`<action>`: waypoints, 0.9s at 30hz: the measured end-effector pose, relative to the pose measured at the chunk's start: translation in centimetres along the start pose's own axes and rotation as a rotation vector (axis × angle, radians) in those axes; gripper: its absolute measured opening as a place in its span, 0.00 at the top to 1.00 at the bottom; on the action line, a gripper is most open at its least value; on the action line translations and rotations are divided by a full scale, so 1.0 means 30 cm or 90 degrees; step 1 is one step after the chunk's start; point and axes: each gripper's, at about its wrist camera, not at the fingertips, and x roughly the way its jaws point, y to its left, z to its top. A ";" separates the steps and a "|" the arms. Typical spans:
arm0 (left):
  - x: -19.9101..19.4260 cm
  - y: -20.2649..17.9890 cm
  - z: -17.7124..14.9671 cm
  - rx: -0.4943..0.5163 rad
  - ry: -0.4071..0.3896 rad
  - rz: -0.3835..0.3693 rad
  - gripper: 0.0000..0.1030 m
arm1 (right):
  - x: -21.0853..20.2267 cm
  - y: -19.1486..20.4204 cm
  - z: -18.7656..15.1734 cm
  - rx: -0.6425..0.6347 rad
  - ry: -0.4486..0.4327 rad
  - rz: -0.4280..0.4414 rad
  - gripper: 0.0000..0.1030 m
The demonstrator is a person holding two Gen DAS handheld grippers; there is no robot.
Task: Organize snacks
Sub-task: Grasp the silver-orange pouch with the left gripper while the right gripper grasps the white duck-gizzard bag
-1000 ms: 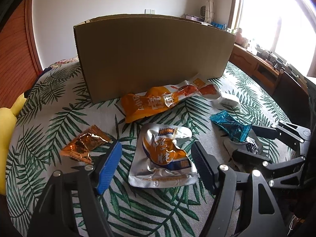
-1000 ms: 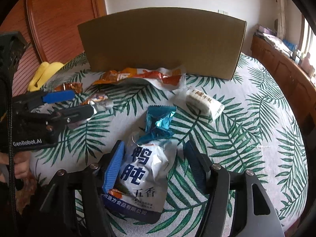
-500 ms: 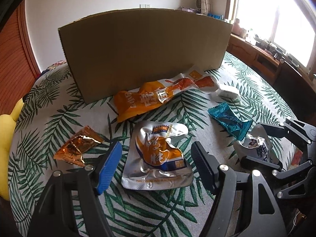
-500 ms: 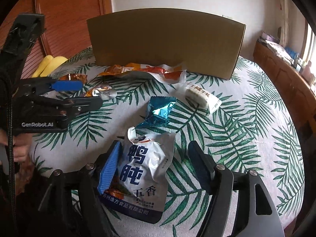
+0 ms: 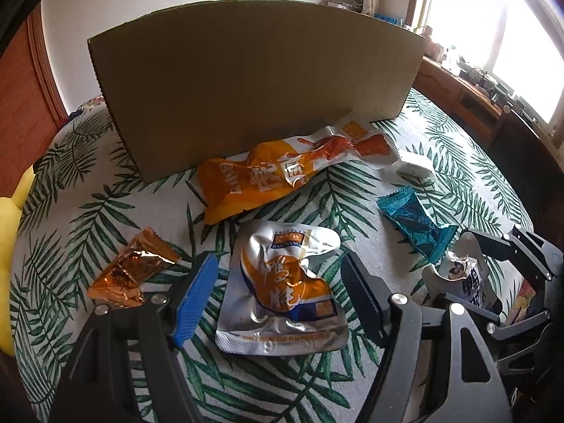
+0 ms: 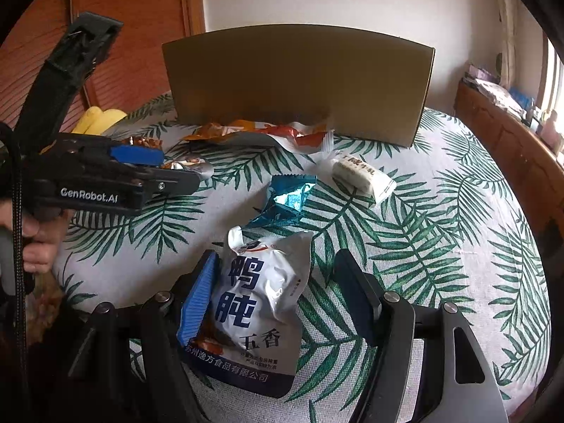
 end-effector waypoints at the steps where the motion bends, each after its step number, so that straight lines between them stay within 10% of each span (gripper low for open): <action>1: 0.001 -0.001 0.001 0.002 0.004 0.002 0.32 | -0.001 0.001 -0.003 -0.001 -0.002 0.000 0.33; 14: 0.019 -0.021 0.017 0.050 0.033 0.016 0.47 | -0.001 -0.012 -0.005 -0.024 0.011 0.022 0.33; 17: -0.006 -0.028 0.007 0.049 0.020 -0.002 0.63 | 0.005 -0.016 0.003 -0.025 0.020 0.023 0.33; 27: -0.017 0.015 0.006 0.025 0.022 -0.030 0.62 | 0.013 -0.035 0.020 -0.035 0.037 0.018 0.52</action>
